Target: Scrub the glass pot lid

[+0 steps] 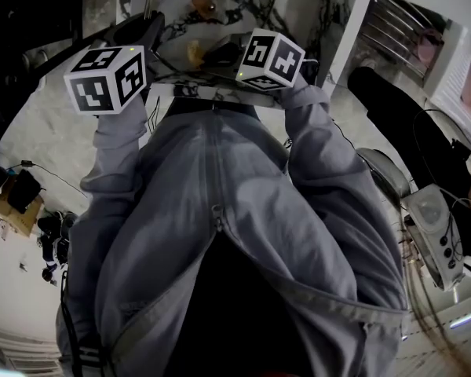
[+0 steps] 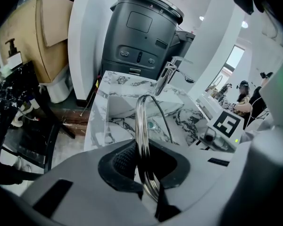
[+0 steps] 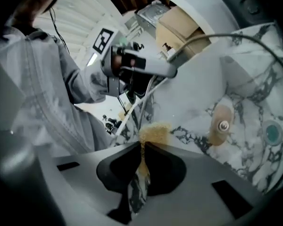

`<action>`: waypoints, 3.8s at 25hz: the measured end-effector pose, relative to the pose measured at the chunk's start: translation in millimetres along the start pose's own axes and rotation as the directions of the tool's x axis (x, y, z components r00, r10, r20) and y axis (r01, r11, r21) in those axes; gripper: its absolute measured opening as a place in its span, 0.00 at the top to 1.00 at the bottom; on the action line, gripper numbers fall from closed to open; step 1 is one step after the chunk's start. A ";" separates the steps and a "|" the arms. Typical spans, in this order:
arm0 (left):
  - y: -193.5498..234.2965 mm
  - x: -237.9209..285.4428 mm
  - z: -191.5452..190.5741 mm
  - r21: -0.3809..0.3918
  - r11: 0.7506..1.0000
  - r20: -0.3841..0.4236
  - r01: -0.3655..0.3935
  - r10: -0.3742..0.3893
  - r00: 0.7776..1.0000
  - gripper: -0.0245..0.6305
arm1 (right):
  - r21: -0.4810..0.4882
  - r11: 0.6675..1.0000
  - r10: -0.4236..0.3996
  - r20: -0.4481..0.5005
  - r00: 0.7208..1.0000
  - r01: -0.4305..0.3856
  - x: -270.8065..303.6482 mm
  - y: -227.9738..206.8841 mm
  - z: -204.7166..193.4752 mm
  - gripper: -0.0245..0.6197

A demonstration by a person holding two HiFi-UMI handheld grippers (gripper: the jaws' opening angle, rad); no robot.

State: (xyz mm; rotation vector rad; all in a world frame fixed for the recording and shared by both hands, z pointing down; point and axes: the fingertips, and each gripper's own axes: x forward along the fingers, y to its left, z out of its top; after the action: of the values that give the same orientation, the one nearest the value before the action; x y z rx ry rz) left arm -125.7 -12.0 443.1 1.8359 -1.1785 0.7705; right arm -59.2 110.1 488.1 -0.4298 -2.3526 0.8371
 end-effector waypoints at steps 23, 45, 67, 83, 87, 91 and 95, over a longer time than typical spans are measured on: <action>-31.8 0.0 19.9 0.021 1.000 -0.011 0.010 -0.010 1.000 0.88 | -0.281 0.597 -0.796 -0.087 0.599 0.752 -270.4 -150.1 50.8 0.90; -45.9 -8.2 32.6 0.099 0.995 -0.026 -0.003 0.006 1.000 0.88 | -0.482 0.373 -0.924 -0.114 0.365 0.793 -299.5 -173.5 59.3 0.66; -122.8 -62.0 28.1 0.522 0.851 -0.003 0.060 -0.068 0.998 0.88 | -0.691 0.488 -0.757 -0.031 0.652 0.534 -195.1 11.9 125.2 0.66; -148.9 -93.0 -8.1 0.579 0.778 -0.023 0.243 -0.283 0.959 0.83 | -0.795 0.581 -0.677 -0.353 0.645 0.174 -130.0 43.4 81.7 0.89; -146.2 -121.4 -0.5 0.427 0.799 0.040 0.423 -0.484 0.874 0.80 | -0.825 0.545 -0.696 -0.343 0.631 0.152 -130.1 50.7 81.0 0.89; -115.2 -139.6 20.7 0.296 0.812 0.145 0.503 -0.558 0.817 0.80 | -0.834 0.529 -0.698 -0.323 0.638 0.157 -132.8 56.0 75.4 0.89; -97.4 -115.3 30.5 0.335 0.795 0.088 0.506 -0.561 0.823 0.80 | -0.829 0.527 -0.703 -0.303 0.644 0.185 -135.5 62.8 69.4 0.89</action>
State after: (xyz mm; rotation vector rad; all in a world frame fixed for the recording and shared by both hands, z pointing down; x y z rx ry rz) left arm -77.5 34.9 304.5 2.3868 -0.5942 0.4668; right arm 7.2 60.7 345.7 -0.2633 -1.8819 -0.5542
